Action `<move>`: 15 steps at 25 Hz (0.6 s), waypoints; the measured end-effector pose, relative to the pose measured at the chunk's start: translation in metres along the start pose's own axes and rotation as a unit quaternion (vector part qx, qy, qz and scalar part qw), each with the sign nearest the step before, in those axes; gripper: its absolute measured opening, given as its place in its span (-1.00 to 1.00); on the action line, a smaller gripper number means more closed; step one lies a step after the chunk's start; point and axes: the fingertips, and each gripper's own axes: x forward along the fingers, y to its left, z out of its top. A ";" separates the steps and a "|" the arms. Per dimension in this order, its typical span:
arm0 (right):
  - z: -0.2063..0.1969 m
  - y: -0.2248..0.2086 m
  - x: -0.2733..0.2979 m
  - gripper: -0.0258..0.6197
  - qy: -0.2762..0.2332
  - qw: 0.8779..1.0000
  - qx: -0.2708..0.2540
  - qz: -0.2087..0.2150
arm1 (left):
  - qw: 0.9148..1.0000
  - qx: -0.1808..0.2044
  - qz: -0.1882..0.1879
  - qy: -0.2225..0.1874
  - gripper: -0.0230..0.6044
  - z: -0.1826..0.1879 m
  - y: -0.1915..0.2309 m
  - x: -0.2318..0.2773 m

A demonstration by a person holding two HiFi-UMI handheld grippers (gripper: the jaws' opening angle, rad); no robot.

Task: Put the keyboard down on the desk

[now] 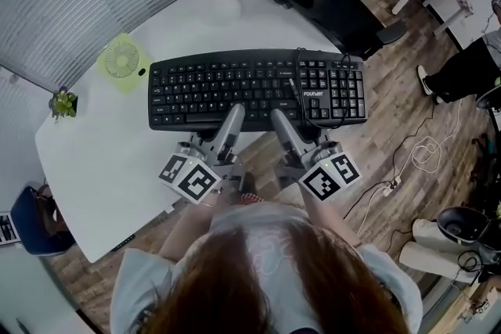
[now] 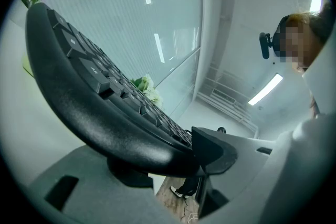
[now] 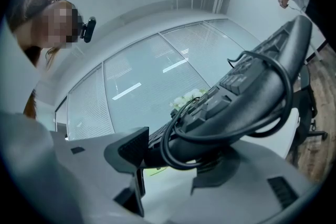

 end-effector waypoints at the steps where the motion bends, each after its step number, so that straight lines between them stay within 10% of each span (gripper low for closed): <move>1: 0.000 0.000 0.001 -0.12 -0.001 1.000 0.002 -0.001 | 1.000 0.001 -0.001 0.002 -0.23 0.001 0.000 0.001; 15: -0.002 -0.003 0.000 -0.13 0.016 1.000 0.025 -0.003 | 1.000 -0.006 0.021 0.016 -0.24 -0.002 0.001 0.000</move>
